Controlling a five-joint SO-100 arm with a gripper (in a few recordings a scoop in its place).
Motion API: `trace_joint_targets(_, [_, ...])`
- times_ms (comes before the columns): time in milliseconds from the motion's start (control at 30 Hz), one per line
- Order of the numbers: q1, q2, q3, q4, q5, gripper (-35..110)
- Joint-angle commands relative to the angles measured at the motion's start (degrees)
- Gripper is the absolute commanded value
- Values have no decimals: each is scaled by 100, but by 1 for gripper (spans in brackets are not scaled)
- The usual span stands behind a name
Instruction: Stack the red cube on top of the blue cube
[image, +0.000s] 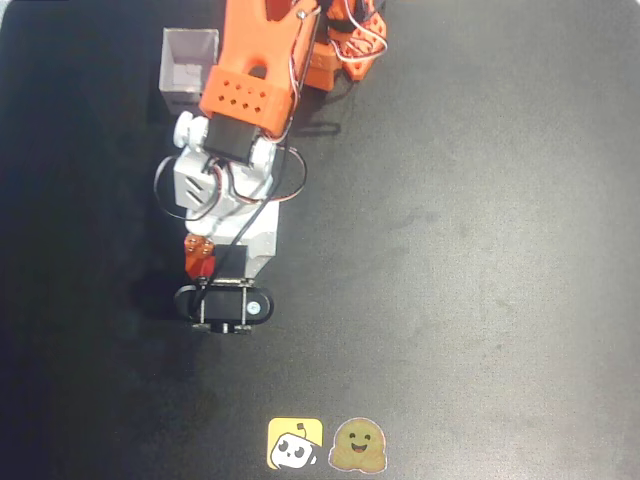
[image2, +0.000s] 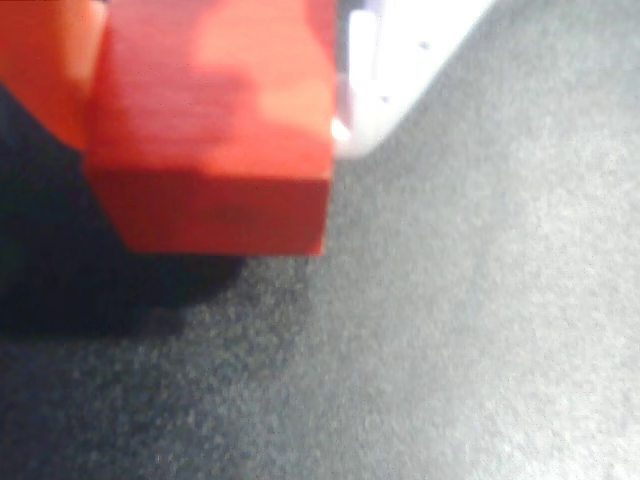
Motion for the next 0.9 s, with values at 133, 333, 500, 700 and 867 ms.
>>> trace_joint_targets(133, [70,782,527,88,-149,0])
trace_joint_targets(333, [132,1477,1283,88,-149,0])
trace_joint_targets(500, [193,1714,1538,70,-149,0])
trace_joint_targets(700, [290,1767,1705,35,-149,0])
trace_joint_targets(867, [387,1635,1749,-123,-255,0])
